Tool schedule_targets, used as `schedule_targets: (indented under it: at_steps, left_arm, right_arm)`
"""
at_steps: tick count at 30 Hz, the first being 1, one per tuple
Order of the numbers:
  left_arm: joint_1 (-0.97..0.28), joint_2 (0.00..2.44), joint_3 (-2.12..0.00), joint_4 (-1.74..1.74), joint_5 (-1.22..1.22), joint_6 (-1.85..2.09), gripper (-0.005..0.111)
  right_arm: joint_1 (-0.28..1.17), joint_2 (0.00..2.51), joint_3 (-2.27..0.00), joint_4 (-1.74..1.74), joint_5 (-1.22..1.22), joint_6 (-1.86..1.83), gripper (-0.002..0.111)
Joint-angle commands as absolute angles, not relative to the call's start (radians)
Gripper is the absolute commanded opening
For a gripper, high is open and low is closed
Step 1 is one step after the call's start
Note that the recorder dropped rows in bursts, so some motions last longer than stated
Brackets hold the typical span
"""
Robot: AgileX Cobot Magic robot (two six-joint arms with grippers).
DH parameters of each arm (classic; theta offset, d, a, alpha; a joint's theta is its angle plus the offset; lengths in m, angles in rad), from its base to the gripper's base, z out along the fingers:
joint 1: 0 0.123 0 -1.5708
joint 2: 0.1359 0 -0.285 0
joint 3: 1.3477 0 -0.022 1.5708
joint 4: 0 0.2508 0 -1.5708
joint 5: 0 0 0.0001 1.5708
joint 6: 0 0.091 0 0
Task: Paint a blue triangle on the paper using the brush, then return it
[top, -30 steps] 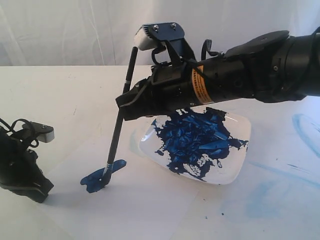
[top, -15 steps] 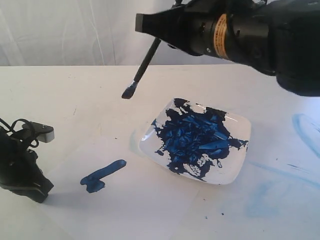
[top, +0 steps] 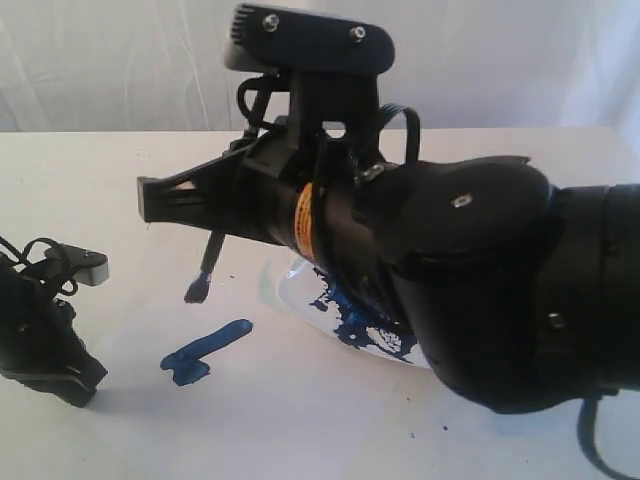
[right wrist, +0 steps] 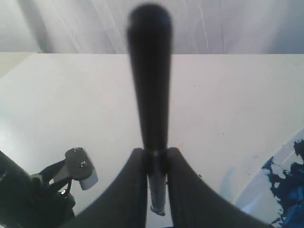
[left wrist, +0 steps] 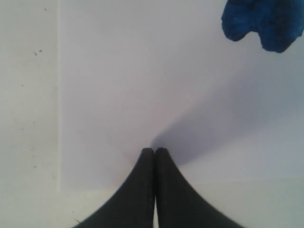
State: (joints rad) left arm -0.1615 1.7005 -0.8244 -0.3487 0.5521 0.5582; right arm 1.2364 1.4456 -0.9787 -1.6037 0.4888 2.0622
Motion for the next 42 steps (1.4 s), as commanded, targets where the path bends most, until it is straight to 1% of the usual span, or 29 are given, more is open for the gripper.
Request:
schedule_targets:
  at_steps: [1, 4, 6, 12, 22, 34, 42]
  left_arm:
    - [-0.162, 1.701, -0.827, -0.362, 0.575, 0.558, 0.0]
    - [-0.162, 1.701, -0.827, -0.362, 0.575, 0.558, 0.0]
    - [-0.162, 1.701, -0.827, -0.362, 0.572, 0.558, 0.0]
    - [-0.162, 1.701, -0.827, -0.367, 0.571, 0.558, 0.0]
    - [-0.162, 1.701, -0.827, -0.367, 0.572, 0.558, 0.0]
    - [-0.162, 1.701, -0.827, -0.369, 0.572, 0.558, 0.0]
    - [-0.162, 1.701, -0.827, -0.369, 0.572, 0.558, 0.0]
  right_arm:
    - [1.237, 1.478, -0.976, -1.473, 0.589, 2.104, 0.0]
    - [1.251, 1.508, -0.976, -1.363, 0.716, 2.104, 0.0]
    - [1.268, 1.514, -0.976, -1.362, 0.739, 2.104, 0.0]
    - [1.314, 1.52, -1.037, -1.362, 0.751, 2.104, 0.0]
    - [1.315, 1.622, -1.126, -1.332, 0.665, 2.104, 0.0]
    - [1.315, 1.649, -1.138, -1.279, 0.657, 2.097, 0.0]
    - [1.326, 1.649, -1.138, -1.156, 0.756, 1.999, 0.0]
